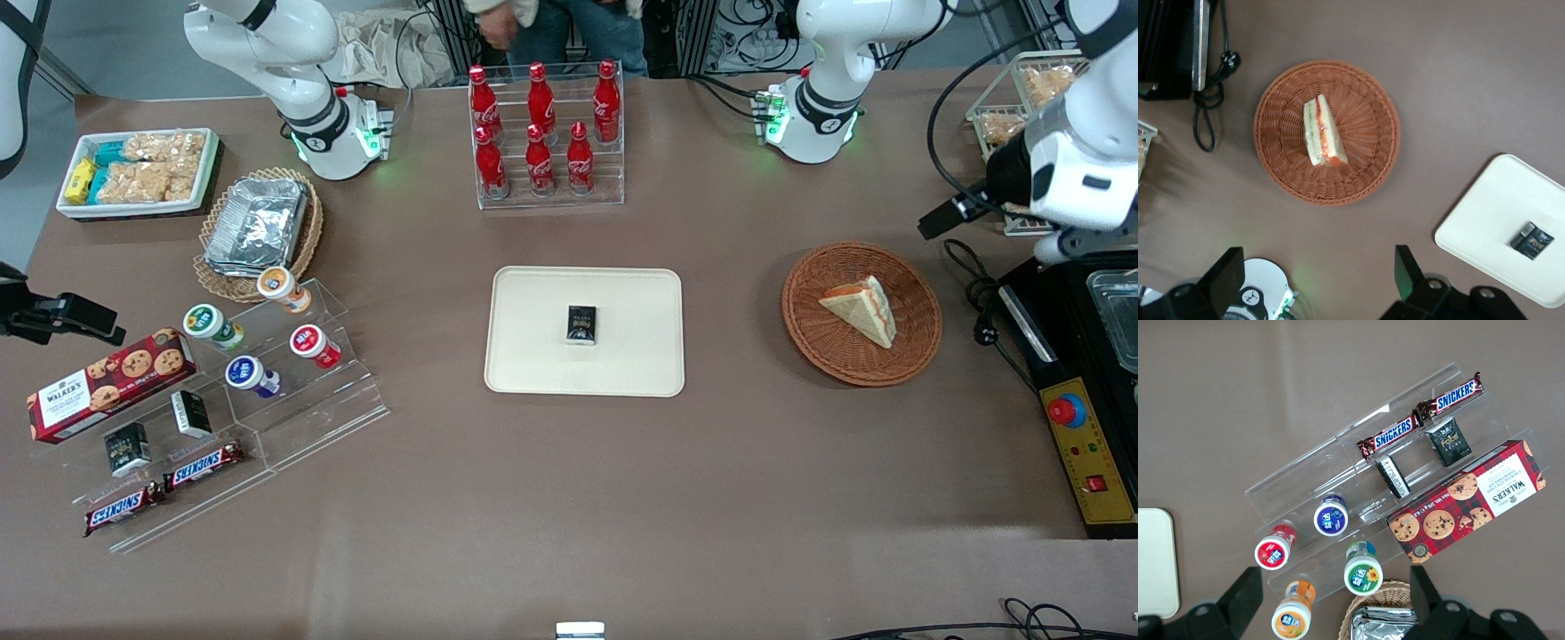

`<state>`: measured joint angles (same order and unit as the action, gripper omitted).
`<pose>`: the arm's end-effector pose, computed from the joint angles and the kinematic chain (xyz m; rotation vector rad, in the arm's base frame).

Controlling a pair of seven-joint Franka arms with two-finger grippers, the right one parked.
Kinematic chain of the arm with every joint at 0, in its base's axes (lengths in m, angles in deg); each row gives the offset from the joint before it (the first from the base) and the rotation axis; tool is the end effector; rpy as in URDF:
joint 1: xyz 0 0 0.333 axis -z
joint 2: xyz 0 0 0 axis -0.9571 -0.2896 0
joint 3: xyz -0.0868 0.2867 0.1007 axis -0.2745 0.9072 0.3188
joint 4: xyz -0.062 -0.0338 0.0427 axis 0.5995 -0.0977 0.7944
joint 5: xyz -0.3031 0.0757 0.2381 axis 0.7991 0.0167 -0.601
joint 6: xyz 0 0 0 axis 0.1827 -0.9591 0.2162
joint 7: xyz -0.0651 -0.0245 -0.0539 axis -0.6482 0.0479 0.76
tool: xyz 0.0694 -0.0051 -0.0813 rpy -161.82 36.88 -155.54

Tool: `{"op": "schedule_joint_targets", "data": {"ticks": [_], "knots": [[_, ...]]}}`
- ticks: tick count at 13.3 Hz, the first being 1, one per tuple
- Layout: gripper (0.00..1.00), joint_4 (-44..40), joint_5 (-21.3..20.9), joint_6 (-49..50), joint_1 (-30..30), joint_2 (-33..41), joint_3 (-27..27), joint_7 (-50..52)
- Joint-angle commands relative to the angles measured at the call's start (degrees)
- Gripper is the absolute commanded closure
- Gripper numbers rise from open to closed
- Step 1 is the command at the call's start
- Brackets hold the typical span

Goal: Place sandwich from basket to tray
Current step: 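Move the open left gripper over the sandwich in the wicker basket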

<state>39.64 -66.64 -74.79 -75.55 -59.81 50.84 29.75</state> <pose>0.4803 -0.0383 0.5925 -2.9991 -0.7872 0.1779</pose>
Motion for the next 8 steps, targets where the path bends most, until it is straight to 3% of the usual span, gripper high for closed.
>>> {"op": "schedule_joint_targets", "data": {"ticks": [1, 5, 8], "knots": [[0.00, 12.6, -0.5, -5.4, -0.3, 8.8, 0.1, 3.1], [0.00, 18.0, -0.5, -10.6, -0.3, 11.0, -0.1, 12.9], [0.00, 19.9, -0.5, -12.9, -0.3, 10.7, -0.1, 13.7]]}}
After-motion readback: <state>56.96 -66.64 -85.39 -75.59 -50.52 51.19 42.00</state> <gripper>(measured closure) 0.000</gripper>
